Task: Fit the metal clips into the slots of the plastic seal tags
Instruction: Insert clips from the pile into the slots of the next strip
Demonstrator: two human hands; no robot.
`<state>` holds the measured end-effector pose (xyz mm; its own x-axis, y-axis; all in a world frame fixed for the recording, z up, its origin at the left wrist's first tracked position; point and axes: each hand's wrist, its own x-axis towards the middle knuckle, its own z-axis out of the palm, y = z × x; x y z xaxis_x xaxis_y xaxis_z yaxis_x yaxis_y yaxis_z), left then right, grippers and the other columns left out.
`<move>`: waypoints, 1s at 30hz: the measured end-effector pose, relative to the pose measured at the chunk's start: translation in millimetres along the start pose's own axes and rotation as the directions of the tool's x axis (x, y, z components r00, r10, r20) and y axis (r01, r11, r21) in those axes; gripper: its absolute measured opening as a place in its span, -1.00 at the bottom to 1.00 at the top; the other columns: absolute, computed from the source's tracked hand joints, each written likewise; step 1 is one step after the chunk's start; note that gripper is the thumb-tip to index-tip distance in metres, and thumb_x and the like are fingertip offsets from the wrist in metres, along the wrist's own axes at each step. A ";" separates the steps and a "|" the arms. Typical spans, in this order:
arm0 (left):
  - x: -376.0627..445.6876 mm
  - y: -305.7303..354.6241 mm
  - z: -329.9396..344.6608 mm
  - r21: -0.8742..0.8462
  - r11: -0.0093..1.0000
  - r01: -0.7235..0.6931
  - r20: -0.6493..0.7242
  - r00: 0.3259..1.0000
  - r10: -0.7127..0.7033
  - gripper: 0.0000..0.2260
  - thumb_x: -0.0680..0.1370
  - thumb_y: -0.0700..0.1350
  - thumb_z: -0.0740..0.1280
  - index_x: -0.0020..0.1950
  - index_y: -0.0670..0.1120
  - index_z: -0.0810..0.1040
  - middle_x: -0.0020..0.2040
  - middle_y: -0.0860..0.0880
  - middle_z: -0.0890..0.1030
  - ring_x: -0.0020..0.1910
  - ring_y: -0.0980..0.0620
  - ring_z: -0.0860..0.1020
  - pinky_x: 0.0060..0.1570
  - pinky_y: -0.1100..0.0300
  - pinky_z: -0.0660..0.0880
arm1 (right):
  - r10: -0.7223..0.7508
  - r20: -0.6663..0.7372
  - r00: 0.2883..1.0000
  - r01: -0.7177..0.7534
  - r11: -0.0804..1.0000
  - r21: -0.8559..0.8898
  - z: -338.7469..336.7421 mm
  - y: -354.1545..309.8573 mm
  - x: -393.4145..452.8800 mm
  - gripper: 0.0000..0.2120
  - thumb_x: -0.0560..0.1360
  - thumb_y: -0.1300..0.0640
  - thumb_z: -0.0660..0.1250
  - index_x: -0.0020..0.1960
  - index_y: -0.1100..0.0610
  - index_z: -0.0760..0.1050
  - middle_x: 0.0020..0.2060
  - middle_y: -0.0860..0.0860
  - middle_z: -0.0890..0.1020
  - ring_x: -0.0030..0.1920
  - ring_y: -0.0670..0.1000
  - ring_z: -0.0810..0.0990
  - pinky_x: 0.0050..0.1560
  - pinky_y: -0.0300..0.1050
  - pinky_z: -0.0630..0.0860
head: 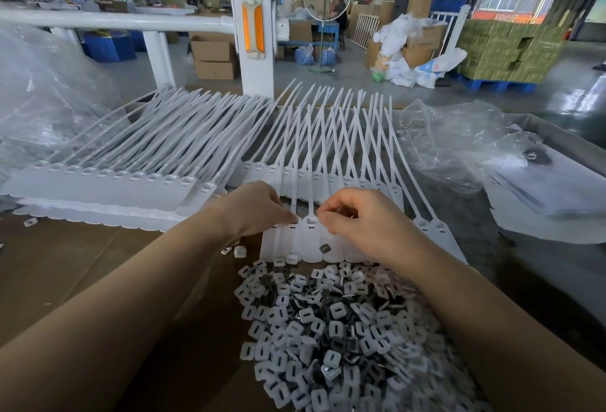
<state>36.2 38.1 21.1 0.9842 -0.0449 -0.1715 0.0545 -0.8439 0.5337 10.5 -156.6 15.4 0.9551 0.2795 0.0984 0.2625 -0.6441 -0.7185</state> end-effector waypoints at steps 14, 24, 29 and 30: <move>0.5 -1.6 -6.4 -0.003 0.999 -0.041 0.053 0.998 0.041 -0.83 0.58 0.05 0.34 -0.14 0.00 0.56 -0.16 0.08 0.58 -0.14 0.17 0.50 -0.17 0.23 0.32 | -0.063 0.037 0.997 0.064 0.998 -0.026 -0.3 -0.4 -1.1 -0.94 0.54 -0.02 0.38 -0.07 -0.14 0.64 -0.14 -0.18 0.65 -0.17 -0.02 0.66 -0.07 -0.06 0.64; 0.0 -4.3 0.0 -0.039 0.998 -0.055 -0.007 0.998 0.055 -0.83 0.51 0.07 0.42 -0.13 -0.01 0.58 -0.18 0.03 0.61 -0.14 0.09 0.55 -0.24 0.21 0.38 | -0.283 0.291 0.914 0.357 0.901 -0.247 8.9 -10.2 -7.0 -0.75 0.47 0.01 0.46 0.12 -0.24 0.62 -0.21 -0.23 0.52 -0.16 -0.22 0.51 -0.12 -0.32 0.46; -1.2 -4.3 -0.7 -0.028 0.996 -0.080 -0.038 0.996 0.079 -0.83 0.49 0.05 0.45 -0.18 -0.01 0.58 -0.23 0.03 0.61 -0.22 0.08 0.55 -0.27 0.20 0.39 | -0.295 0.279 0.914 0.369 0.890 -0.267 9.9 -11.7 -6.8 -0.85 0.46 -0.01 0.48 0.03 -0.16 0.67 -0.22 -0.28 0.50 -0.15 -0.31 0.52 -0.19 -0.43 0.40; -1.6 -4.2 -1.3 -0.018 0.995 -0.098 -0.052 0.994 0.096 -0.84 0.49 0.05 0.45 -0.17 -0.01 0.58 -0.23 0.03 0.62 -0.22 0.07 0.56 -0.25 0.19 0.42 | -0.299 0.273 0.914 0.370 0.890 -0.266 10.1 -11.5 -7.2 -0.87 0.47 -0.02 0.47 0.02 -0.15 0.67 -0.24 -0.29 0.50 -0.15 -0.33 0.52 -0.20 -0.46 0.41</move>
<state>34.6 42.4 20.2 0.9923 -0.0981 -0.0758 -0.0387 -0.8257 0.5628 -0.7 -144.0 16.0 0.7573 0.6426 0.1166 0.6239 -0.6591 -0.4198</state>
